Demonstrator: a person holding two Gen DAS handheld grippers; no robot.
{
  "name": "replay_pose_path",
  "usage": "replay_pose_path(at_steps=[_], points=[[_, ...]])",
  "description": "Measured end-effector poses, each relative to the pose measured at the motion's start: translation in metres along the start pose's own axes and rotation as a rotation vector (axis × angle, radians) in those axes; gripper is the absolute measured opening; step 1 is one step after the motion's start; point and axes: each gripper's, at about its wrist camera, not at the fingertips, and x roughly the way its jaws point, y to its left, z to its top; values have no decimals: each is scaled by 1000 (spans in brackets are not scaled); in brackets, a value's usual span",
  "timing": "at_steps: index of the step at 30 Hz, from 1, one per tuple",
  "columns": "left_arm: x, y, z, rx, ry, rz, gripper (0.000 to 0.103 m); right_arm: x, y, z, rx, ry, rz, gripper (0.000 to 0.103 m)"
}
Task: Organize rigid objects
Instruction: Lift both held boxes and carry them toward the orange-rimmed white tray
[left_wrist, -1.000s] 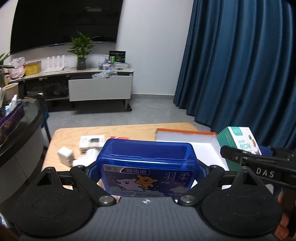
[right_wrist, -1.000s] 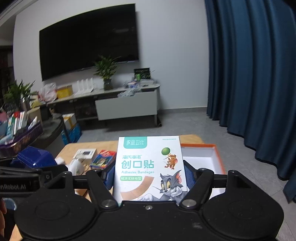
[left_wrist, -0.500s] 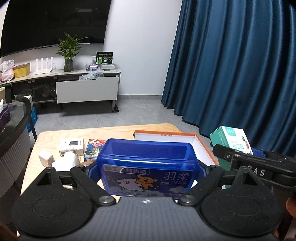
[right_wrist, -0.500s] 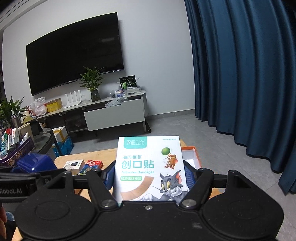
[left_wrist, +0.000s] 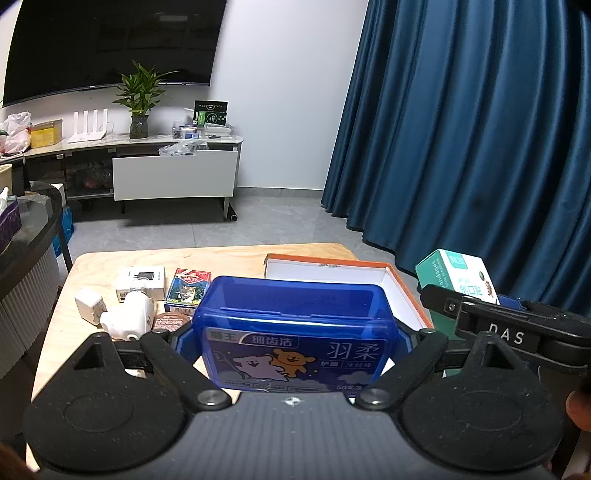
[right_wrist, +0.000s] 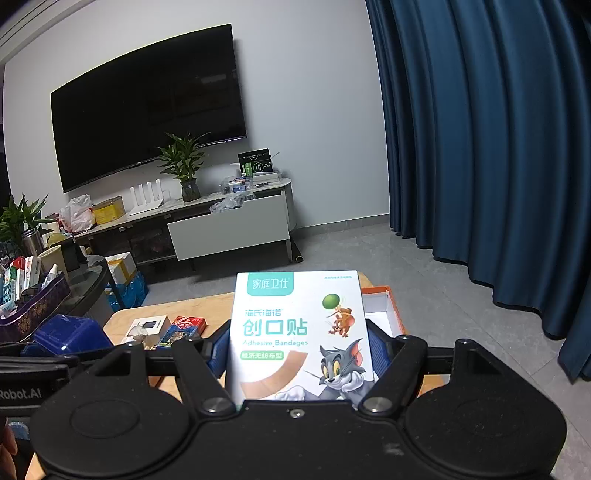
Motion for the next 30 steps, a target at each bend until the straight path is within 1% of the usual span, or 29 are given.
replay_pose_path(at_steps=[10,30], points=[[4,2,-5,-6,3,-7,95,0,1,-4,-2,5,1,84],[4,3,-7,-18,1,-10,95,1,0,0,8,2,-9,84]])
